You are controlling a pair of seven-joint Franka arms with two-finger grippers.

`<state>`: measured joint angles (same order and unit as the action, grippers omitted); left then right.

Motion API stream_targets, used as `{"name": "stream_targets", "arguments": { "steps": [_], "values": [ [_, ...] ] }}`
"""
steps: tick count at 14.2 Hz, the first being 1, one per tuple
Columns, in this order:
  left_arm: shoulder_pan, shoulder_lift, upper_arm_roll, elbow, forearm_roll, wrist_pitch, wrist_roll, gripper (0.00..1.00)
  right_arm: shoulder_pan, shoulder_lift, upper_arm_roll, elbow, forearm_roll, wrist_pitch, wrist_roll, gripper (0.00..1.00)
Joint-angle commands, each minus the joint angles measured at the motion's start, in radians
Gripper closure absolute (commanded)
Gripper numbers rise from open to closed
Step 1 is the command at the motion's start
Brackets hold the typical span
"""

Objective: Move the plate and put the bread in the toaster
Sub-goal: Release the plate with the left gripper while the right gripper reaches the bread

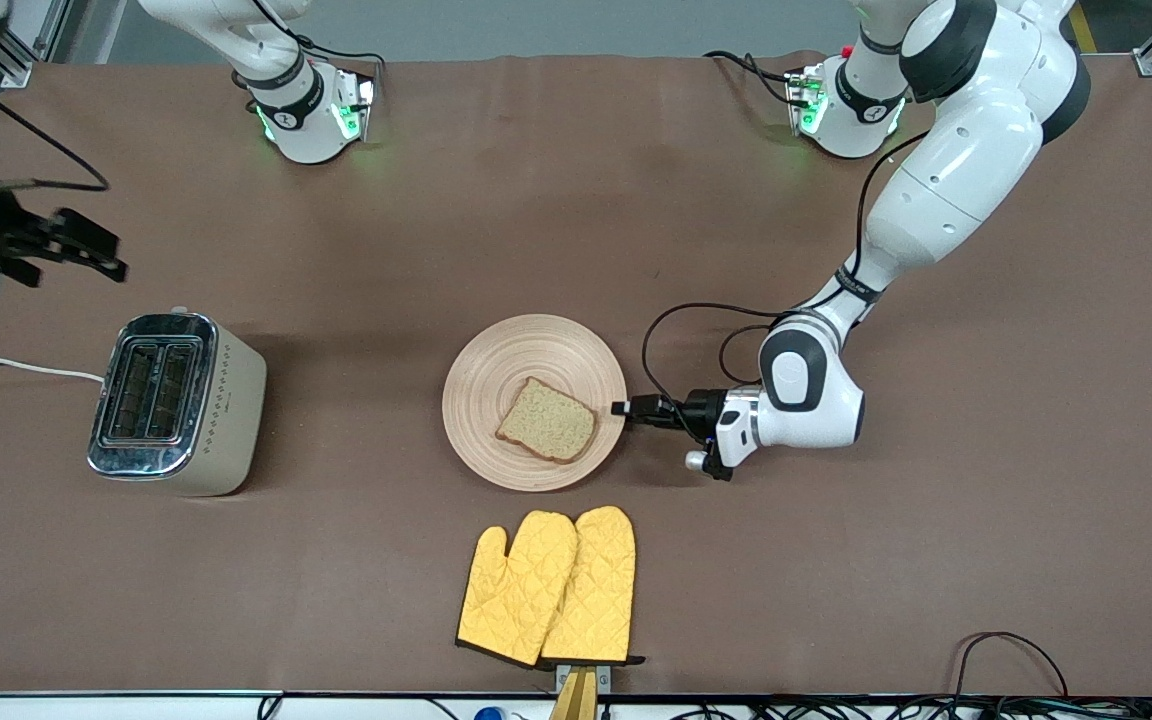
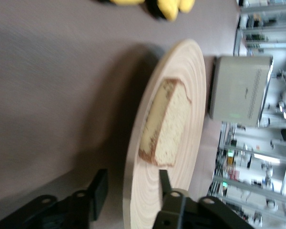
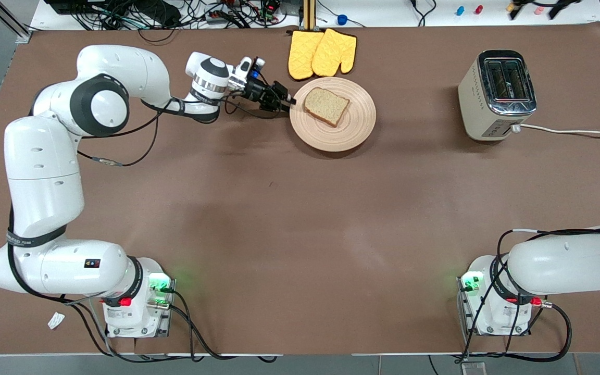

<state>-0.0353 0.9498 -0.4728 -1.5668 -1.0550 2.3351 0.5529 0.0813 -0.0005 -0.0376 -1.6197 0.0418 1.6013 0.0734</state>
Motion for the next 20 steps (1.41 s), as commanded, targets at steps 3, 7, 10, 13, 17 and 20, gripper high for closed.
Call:
{"name": "stream_targets", "arguments": {
  "steps": [3,7,10,13,17,20],
  "values": [
    [0.07,-0.127,0.054,-0.021,0.084,0.007,-0.158,0.0,0.181,0.08,-0.004,-0.047,0.09,0.119,0.378,0.0],
    [0.135,-0.193,0.051,0.011,0.193,-0.028,-0.374,0.0,0.354,0.227,-0.004,-0.071,0.096,0.351,0.67,0.0],
    [0.169,-0.288,0.054,0.008,0.35,-0.063,-0.578,0.0,0.419,0.356,-0.002,-0.066,0.101,0.533,0.784,0.0],
    [0.199,-0.413,0.051,-0.016,0.626,-0.201,-0.703,0.0,0.468,0.479,-0.002,-0.068,0.101,0.721,0.879,0.0],
    [0.244,-0.61,0.052,-0.062,0.8,-0.42,-0.8,0.0,0.495,0.591,-0.001,-0.074,0.121,0.827,0.891,0.03],
    [0.249,-0.707,0.051,-0.053,0.936,-0.514,-0.809,0.0,0.529,0.639,-0.001,-0.077,0.147,0.887,0.895,0.05]
  ]
}}
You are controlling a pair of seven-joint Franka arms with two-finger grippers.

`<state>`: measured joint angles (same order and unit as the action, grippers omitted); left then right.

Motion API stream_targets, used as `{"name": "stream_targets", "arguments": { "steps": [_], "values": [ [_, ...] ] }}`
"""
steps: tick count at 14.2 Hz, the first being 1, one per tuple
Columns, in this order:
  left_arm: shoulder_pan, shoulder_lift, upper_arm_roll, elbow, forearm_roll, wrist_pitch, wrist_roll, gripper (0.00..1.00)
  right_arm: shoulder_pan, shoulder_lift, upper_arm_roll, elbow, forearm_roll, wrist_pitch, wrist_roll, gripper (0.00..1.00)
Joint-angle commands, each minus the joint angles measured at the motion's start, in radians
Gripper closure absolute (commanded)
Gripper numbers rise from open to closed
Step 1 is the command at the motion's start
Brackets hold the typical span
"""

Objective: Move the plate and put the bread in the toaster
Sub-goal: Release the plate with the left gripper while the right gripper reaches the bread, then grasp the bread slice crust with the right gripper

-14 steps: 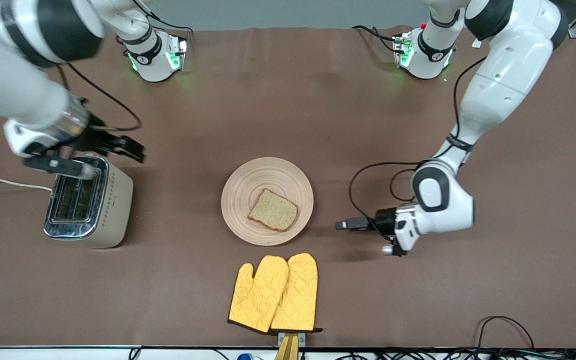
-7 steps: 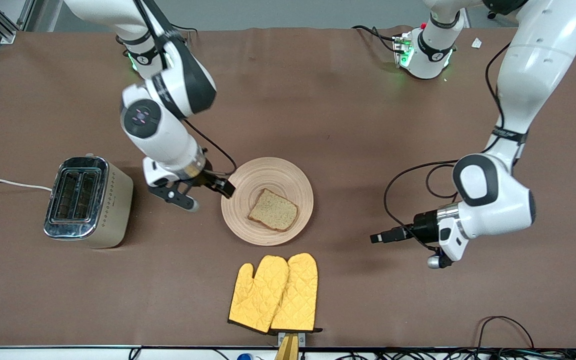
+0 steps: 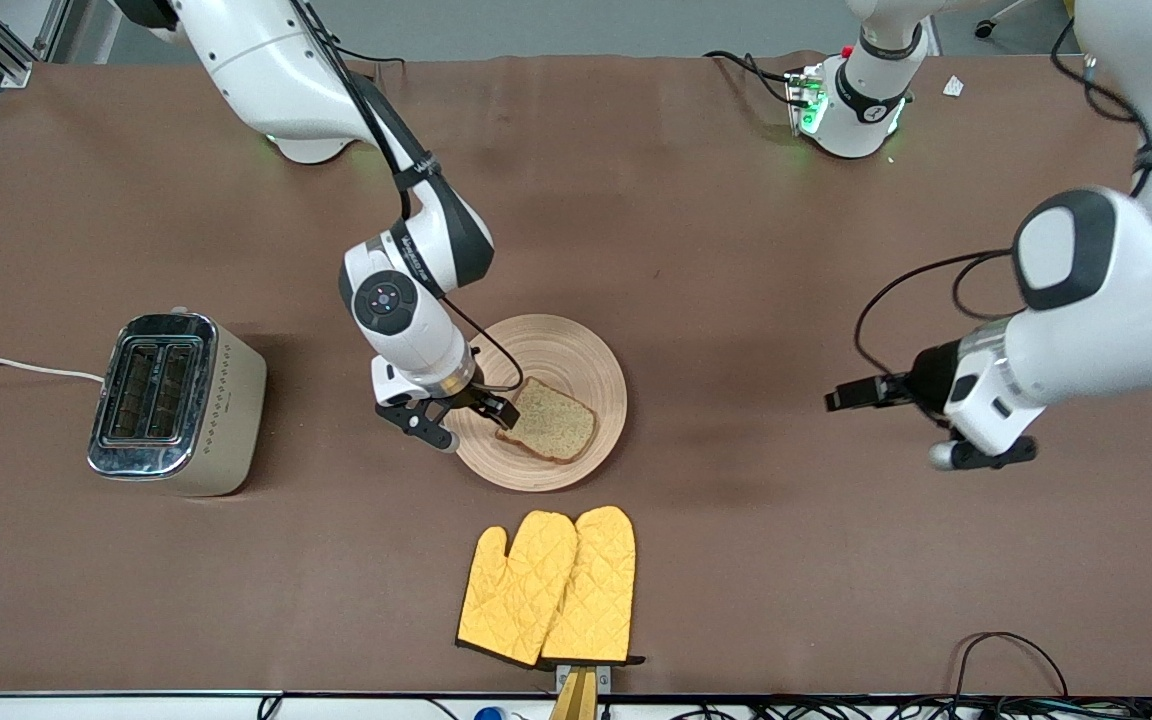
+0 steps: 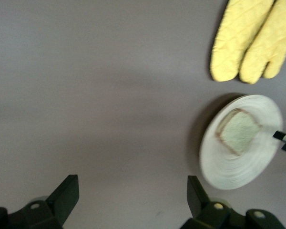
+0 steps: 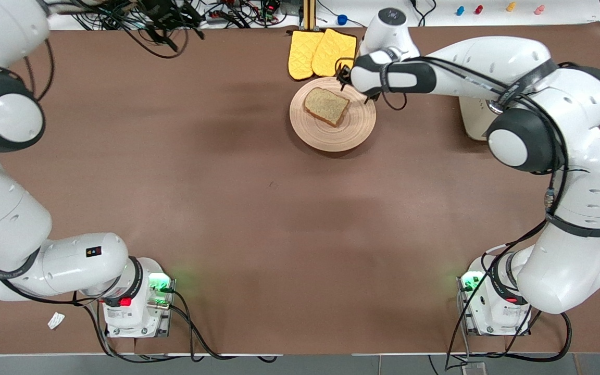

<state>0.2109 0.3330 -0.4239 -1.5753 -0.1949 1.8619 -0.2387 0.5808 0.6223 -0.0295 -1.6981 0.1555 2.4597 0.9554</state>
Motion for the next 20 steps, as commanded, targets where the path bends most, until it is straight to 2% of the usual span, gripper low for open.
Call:
{"name": "stream_targets", "arguments": {
  "steps": [1,3,6,8,9,11,12,14,17,18,20],
  "values": [
    [-0.001,-0.126,-0.002,-0.043,0.122,-0.062,-0.034,0.0,0.034,0.025,-0.009,0.001,0.041,0.028,0.011,0.08],
    [-0.002,-0.182,-0.006,-0.031,0.202,-0.122,-0.045,0.0,0.047,0.037,-0.01,0.0,0.044,0.028,0.011,0.16],
    [-0.001,-0.21,-0.006,0.073,0.227,-0.255,-0.036,0.0,0.057,0.054,-0.01,0.0,0.042,0.033,0.008,0.3],
    [-0.016,-0.264,0.019,0.086,0.247,-0.276,-0.025,0.0,0.059,0.06,-0.01,0.0,0.042,0.045,0.008,0.41],
    [-0.062,-0.288,0.066,0.084,0.247,-0.28,-0.025,0.0,0.06,0.068,-0.01,0.0,0.042,0.057,0.008,0.46],
    [-0.189,-0.31,0.205,0.087,0.247,-0.331,-0.021,0.0,0.07,0.083,-0.01,0.0,0.042,0.087,0.008,0.55],
    [-0.197,-0.313,0.23,0.087,0.247,-0.346,-0.001,0.0,0.071,0.086,-0.01,0.0,0.042,0.099,0.008,0.6],
    [-0.199,-0.322,0.243,0.087,0.247,-0.349,0.057,0.0,0.071,0.089,-0.009,-0.002,0.042,0.111,0.008,0.7],
    [-0.205,-0.333,0.251,0.087,0.247,-0.383,0.059,0.0,0.068,0.089,-0.009,0.0,0.055,0.11,0.009,0.96],
    [-0.206,-0.333,0.252,0.087,0.247,-0.385,0.059,0.0,0.068,0.089,-0.009,0.001,0.059,0.108,0.009,0.99],
    [-0.214,-0.333,0.254,0.09,0.249,-0.383,0.058,0.0,0.062,0.082,-0.01,0.001,0.058,0.096,-0.007,1.0]
  ]
}}
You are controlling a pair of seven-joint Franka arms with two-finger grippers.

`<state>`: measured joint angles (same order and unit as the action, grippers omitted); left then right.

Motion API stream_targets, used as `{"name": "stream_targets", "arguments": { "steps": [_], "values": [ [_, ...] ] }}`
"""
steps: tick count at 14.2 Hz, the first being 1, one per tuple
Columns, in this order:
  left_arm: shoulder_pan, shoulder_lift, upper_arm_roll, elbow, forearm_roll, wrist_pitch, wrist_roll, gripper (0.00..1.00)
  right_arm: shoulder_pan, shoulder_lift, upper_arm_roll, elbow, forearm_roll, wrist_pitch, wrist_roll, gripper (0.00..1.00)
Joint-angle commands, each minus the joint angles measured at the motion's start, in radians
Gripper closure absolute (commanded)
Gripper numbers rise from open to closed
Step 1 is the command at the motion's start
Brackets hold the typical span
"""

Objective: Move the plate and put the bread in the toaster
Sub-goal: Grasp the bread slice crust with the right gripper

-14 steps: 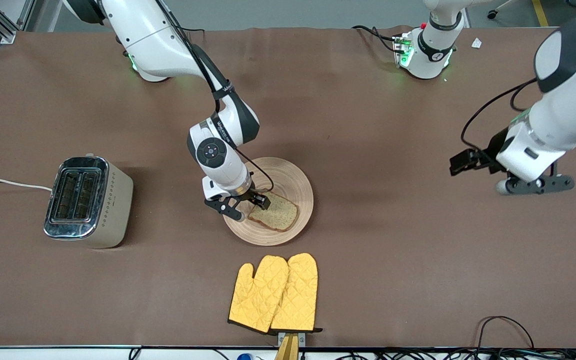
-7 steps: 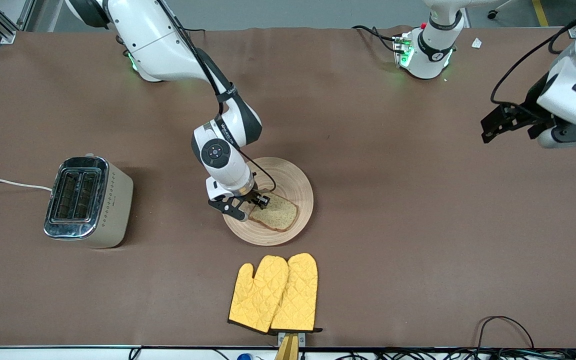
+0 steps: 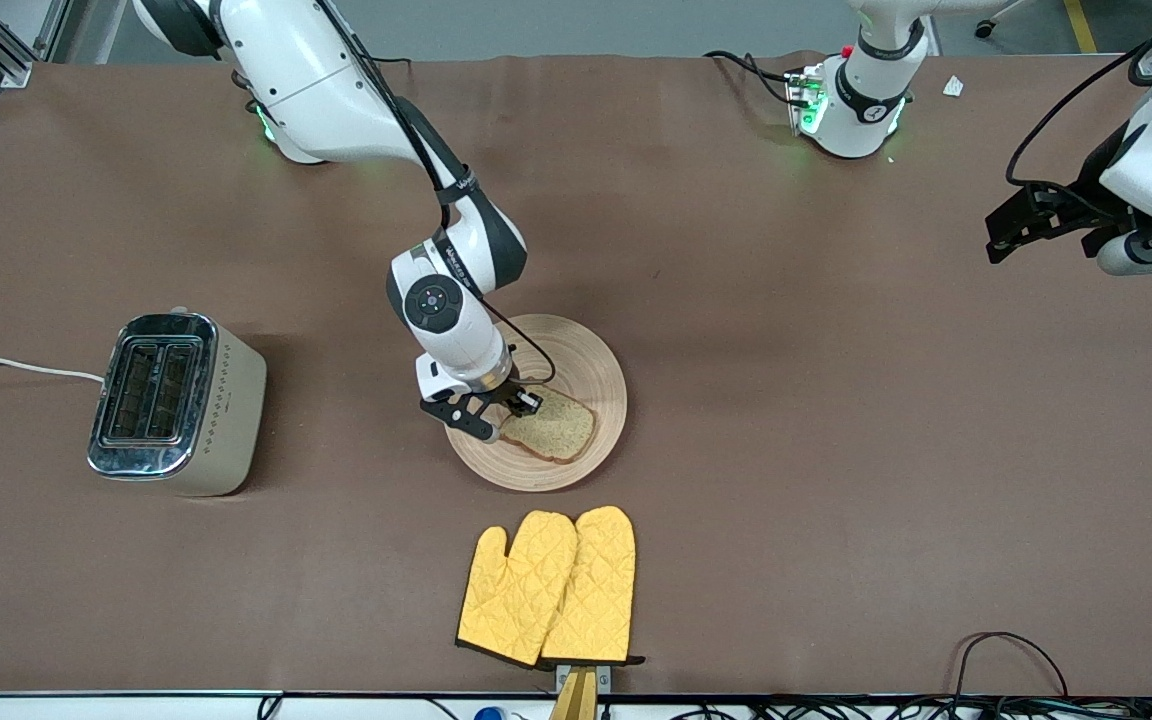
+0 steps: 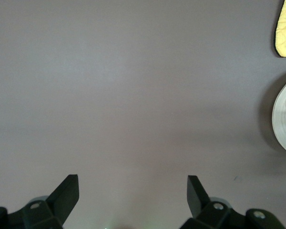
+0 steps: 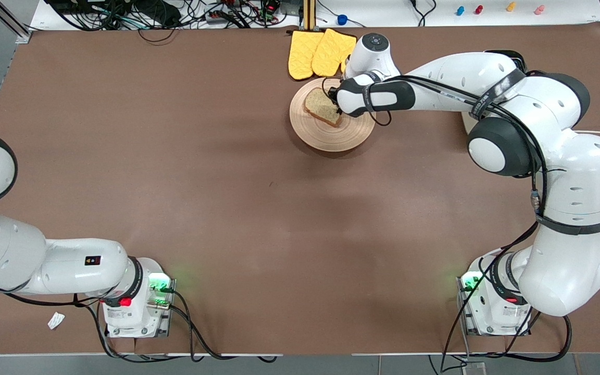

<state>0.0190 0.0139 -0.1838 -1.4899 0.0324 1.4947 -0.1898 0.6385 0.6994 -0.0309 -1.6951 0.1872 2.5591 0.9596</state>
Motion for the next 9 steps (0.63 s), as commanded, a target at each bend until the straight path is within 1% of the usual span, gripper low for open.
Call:
{"name": "stream_targets", "arguments": {
  "steps": [1,3,6,7,9],
  "values": [
    [-0.015,-0.014,0.012,0.007,0.021,-0.016,0.009,0.0,0.0,-0.003,-0.011,0.0,0.025,-0.026,-0.015,1.0],
    [-0.011,-0.011,0.009,0.005,0.02,-0.031,0.007,0.0,-0.002,-0.018,-0.018,0.041,0.012,-0.141,-0.013,1.0],
    [-0.013,0.001,0.003,0.002,0.02,-0.034,0.012,0.0,-0.02,-0.084,-0.037,0.081,-0.02,-0.29,-0.033,1.0],
    [-0.013,0.018,0.001,0.002,0.02,-0.034,0.004,0.0,-0.022,-0.11,-0.049,0.094,-0.029,-0.345,-0.057,1.0],
    [-0.011,0.034,0.001,0.003,0.017,-0.03,0.003,0.0,-0.02,-0.13,-0.101,0.171,-0.037,-0.521,-0.149,1.0]
  ]
}}
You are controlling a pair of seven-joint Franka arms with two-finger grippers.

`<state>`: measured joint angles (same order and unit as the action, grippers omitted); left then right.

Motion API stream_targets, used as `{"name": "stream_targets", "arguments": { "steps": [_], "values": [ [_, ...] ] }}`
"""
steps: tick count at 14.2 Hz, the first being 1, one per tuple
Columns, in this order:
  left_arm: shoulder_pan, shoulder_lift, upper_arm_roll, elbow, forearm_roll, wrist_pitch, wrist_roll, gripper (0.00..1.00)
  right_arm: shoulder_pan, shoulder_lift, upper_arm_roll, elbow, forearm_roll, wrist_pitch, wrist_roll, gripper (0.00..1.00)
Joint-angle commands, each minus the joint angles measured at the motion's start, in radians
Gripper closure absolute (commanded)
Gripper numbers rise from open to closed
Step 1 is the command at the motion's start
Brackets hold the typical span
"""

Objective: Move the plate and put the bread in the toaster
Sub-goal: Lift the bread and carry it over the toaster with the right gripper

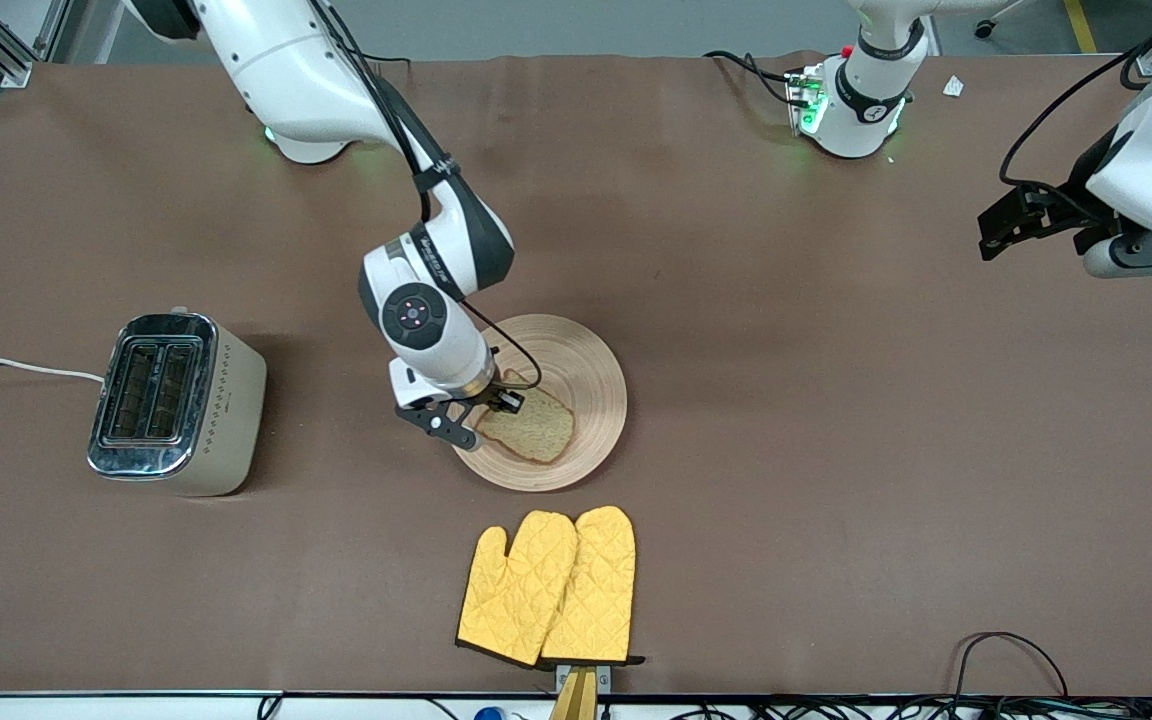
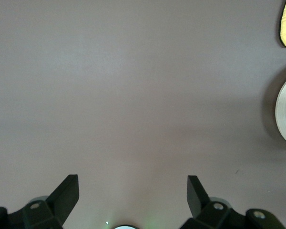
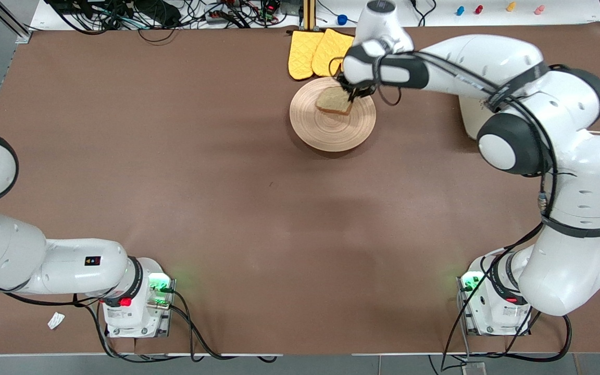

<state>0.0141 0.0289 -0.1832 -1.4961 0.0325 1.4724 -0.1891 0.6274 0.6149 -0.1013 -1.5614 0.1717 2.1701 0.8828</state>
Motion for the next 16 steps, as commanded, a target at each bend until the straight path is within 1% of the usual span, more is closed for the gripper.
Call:
{"name": "stream_targets", "arguments": {
  "steps": [1,4,6,7,10,13,15,16],
  "values": [
    [-0.006,0.02,0.001,0.013,0.018,-0.006,0.002,0.0,-0.009,-0.049,-0.06,0.102,-0.034,-0.25,-0.118,1.0],
    [-0.006,0.02,0.001,0.01,0.02,-0.006,0.014,0.0,-0.011,-0.05,-0.145,0.239,-0.09,-0.517,-0.288,1.0],
    [-0.003,0.02,0.002,0.008,0.02,-0.007,0.016,0.0,-0.009,-0.05,-0.201,0.279,-0.144,-0.639,-0.428,1.0],
    [-0.005,0.02,0.004,0.01,0.021,-0.006,0.016,0.0,-0.005,-0.05,-0.224,0.296,-0.202,-0.686,-0.5,1.0],
    [-0.003,0.022,0.005,0.011,0.021,-0.004,0.016,0.0,0.003,-0.05,-0.227,0.33,-0.445,-0.809,-0.62,1.0],
    [-0.003,0.011,0.008,0.016,0.021,-0.004,0.017,0.0,0.003,-0.059,-0.229,0.33,-0.634,-0.86,-0.738,1.0],
    [-0.005,-0.003,0.008,0.023,0.021,-0.009,0.016,0.0,0.005,-0.063,-0.224,0.305,-0.778,-0.866,-0.76,1.0],
    [-0.005,-0.007,0.005,0.028,0.021,-0.012,0.013,0.0,0.002,-0.063,-0.224,0.288,-0.82,-0.863,-0.765,1.0]
  ]
}}
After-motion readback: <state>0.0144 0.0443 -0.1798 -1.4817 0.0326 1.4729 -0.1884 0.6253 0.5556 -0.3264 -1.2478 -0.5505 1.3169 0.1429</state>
